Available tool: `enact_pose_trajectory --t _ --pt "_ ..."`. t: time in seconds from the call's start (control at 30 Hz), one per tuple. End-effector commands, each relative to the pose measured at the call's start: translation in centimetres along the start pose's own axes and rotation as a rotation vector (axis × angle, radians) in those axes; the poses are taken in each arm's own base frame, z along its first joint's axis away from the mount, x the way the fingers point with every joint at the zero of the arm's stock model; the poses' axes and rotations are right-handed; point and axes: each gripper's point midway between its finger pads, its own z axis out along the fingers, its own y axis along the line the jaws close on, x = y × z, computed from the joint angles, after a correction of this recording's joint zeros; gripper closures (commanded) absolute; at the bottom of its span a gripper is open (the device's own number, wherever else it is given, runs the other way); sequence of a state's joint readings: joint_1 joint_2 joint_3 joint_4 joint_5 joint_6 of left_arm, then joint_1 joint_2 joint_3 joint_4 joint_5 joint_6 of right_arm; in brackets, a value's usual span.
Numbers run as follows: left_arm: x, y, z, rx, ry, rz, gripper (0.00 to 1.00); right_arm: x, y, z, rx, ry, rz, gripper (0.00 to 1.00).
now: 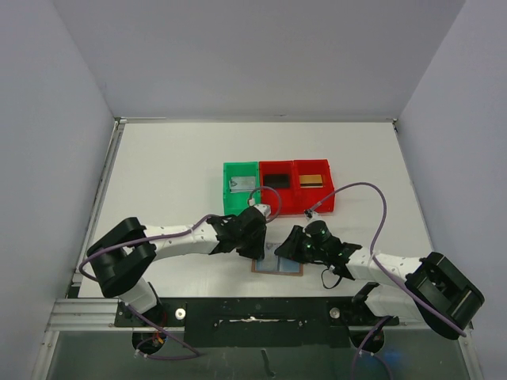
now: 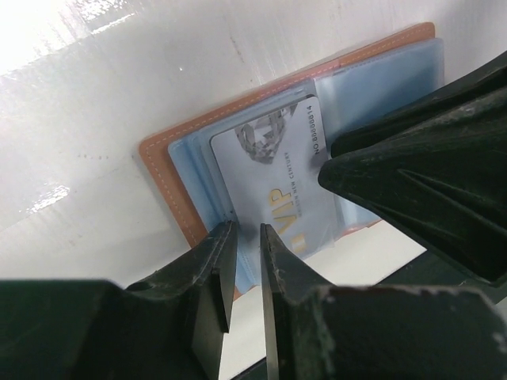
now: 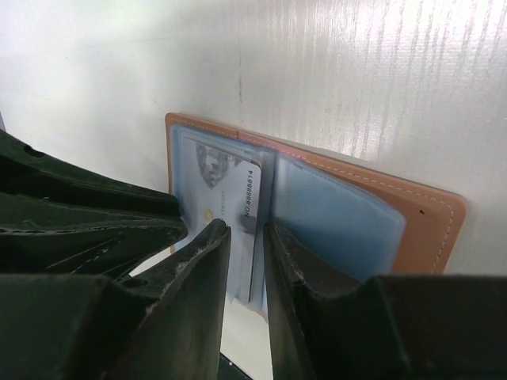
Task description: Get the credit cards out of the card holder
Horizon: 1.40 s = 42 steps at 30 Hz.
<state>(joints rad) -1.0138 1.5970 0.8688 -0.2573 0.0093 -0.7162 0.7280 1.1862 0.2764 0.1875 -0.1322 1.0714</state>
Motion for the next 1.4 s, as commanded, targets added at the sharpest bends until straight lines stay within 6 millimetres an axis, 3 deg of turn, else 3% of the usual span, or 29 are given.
enact_pose_trajectory --t 0.0,0.33,0.63,1.27,1.37 --pt "0.0 -1.4 0.6 0.067 -0.003 -0.002 0.84 -0.5 1.3 0.0 -0.061 -0.027 0.009 0.74" --pt "0.9 -0.8 0.8 0.06 0.014 -0.026 0.9 0.2 1.5 0.2 -0.098 -0.004 0.022 0.77" --pt "1.1 -0.5 1.0 0.043 0.013 -0.03 0.92 0.0 2.5 -0.4 -0.162 -0.018 0.002 1.0" --pt "1.2 0.0 1.1 0.022 0.019 -0.014 1.0 -0.6 0.5 -1.7 -0.128 -0.055 0.022 1.0" --pt "1.2 -0.1 1.0 0.027 0.018 -0.011 1.0 -0.5 -0.2 -1.5 -0.081 -0.043 0.026 0.87"
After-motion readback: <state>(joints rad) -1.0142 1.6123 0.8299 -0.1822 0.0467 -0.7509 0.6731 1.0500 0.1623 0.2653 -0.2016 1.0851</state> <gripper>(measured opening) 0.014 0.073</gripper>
